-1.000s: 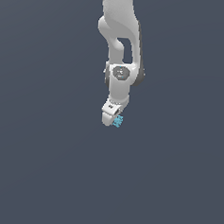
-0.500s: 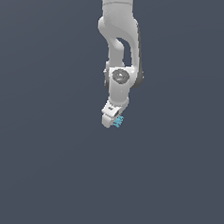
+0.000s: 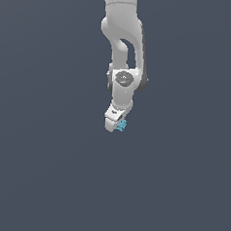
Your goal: Pick up the object and move it to a goal position.
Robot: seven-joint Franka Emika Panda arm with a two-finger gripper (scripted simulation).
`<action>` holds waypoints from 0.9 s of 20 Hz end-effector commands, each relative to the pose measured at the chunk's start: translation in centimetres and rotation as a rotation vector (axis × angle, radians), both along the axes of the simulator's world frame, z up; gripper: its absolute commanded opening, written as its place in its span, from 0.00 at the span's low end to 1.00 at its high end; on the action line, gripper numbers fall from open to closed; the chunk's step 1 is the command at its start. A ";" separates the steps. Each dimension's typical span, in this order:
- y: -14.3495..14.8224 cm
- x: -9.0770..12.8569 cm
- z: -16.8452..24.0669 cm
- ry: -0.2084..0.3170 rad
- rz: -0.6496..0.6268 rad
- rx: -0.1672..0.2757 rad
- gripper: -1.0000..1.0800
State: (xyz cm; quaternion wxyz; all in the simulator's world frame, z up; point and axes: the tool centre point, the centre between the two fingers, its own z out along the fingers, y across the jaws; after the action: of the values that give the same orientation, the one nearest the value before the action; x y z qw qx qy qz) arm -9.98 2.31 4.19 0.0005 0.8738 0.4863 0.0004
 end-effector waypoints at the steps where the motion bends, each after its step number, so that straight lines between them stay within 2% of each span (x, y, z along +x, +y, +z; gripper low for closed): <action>1: -0.2 0.3 0.1 0.000 0.000 0.000 0.00; 9: -2.0 2.9 1.2 0.000 0.000 0.001 0.00; 18: -5.5 8.1 3.4 0.001 0.000 0.002 0.00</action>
State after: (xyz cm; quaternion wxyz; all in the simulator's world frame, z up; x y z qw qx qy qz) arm -2.79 -2.59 7.20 -0.0003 0.8740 0.4860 0.0006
